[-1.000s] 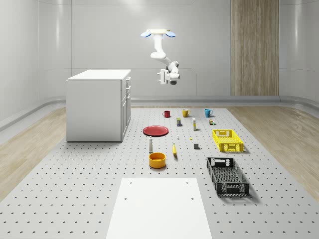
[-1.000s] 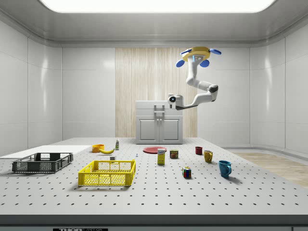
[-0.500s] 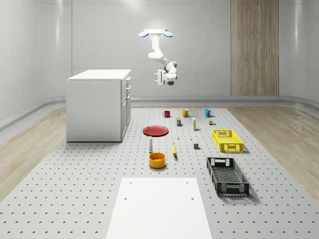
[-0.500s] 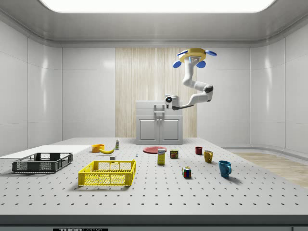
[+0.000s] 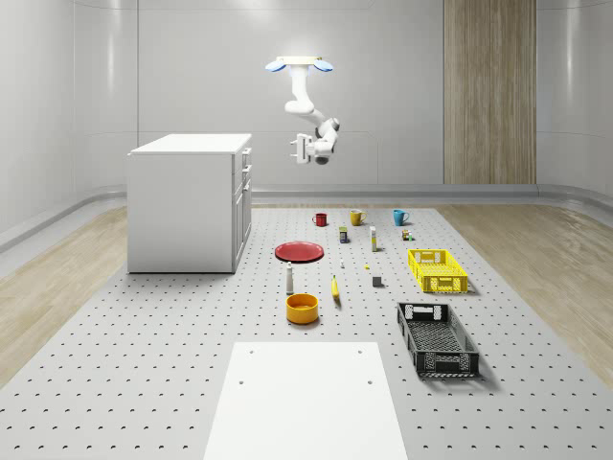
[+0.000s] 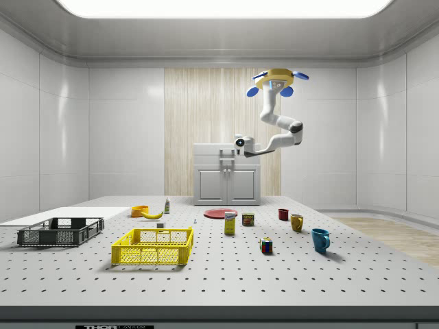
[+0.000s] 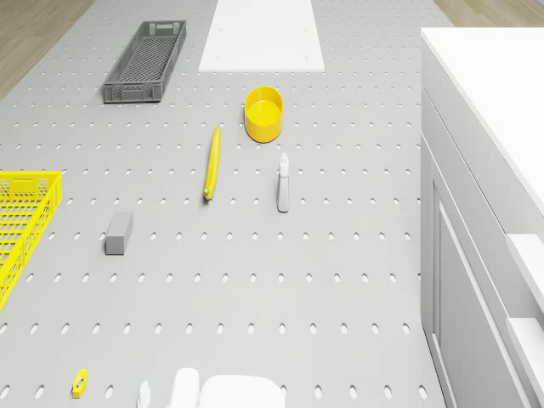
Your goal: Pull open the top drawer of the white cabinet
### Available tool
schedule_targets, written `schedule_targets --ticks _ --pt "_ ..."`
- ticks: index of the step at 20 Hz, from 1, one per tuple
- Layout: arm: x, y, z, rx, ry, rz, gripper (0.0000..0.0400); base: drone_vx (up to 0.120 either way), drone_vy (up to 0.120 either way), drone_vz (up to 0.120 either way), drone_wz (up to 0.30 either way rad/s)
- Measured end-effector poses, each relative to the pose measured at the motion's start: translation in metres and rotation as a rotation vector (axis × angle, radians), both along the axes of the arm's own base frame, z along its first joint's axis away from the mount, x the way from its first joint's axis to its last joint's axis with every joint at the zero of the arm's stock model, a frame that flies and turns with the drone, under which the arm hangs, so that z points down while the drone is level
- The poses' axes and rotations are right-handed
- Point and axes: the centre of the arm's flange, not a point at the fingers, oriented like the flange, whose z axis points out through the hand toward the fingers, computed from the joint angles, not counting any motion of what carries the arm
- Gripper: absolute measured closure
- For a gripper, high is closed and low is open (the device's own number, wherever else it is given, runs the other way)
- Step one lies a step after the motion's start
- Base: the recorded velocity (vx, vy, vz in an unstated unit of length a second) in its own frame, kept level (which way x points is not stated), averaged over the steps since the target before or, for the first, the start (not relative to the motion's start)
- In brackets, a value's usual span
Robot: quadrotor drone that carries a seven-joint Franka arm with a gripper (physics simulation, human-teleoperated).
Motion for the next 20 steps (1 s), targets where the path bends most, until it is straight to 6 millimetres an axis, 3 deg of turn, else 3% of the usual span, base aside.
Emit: schedule_targets --ticks 20 --pt "-0.001 0.113 0.0 0.001 0.0 0.0 0.0095 0.0 0.0 0.0 0.0"
